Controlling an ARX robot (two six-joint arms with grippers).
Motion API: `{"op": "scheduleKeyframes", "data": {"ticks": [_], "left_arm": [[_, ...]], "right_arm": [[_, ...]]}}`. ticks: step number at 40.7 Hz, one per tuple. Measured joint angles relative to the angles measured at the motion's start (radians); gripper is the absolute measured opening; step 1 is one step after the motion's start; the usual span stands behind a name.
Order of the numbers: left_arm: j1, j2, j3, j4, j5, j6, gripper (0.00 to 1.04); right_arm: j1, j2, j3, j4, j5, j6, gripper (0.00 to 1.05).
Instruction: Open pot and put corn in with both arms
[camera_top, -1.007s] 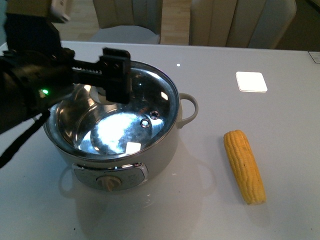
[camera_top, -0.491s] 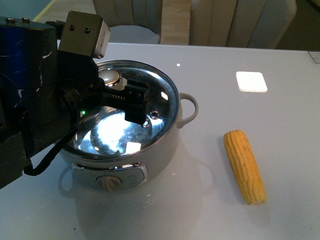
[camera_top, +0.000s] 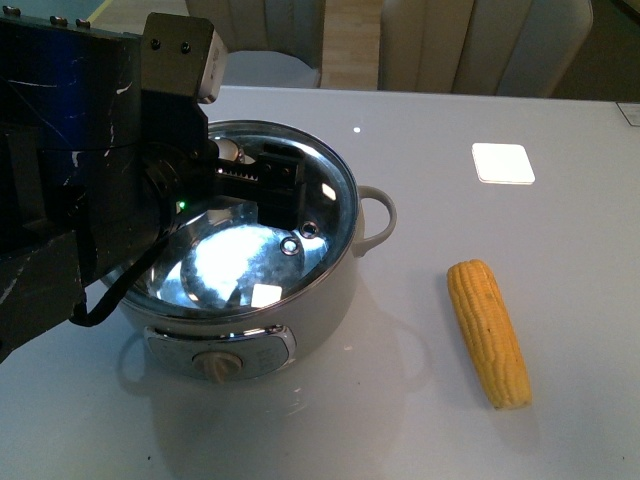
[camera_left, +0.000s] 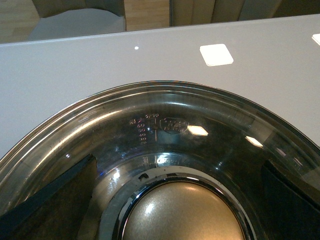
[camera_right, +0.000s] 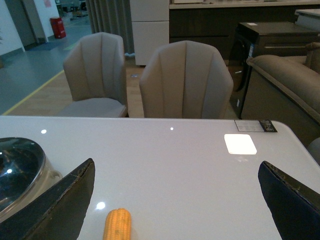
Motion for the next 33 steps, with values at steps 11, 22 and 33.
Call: {"op": "scheduleKeyframes", "data": {"ticks": [11,22,33], "left_arm": [[-0.005,0.0,0.0,0.0,-0.022,-0.004,0.73],[-0.009,-0.005,0.005,-0.002,-0.038,0.0,0.42],[-0.009,-0.014,0.01,-0.021,-0.043,0.003,0.42]], "right_arm": [[0.0,0.0,0.0,0.0,0.0,0.0,0.96],[0.0,0.0,0.0,0.0,0.0,0.0,0.96],[0.0,0.0,0.0,0.0,0.0,0.0,0.96]]}}
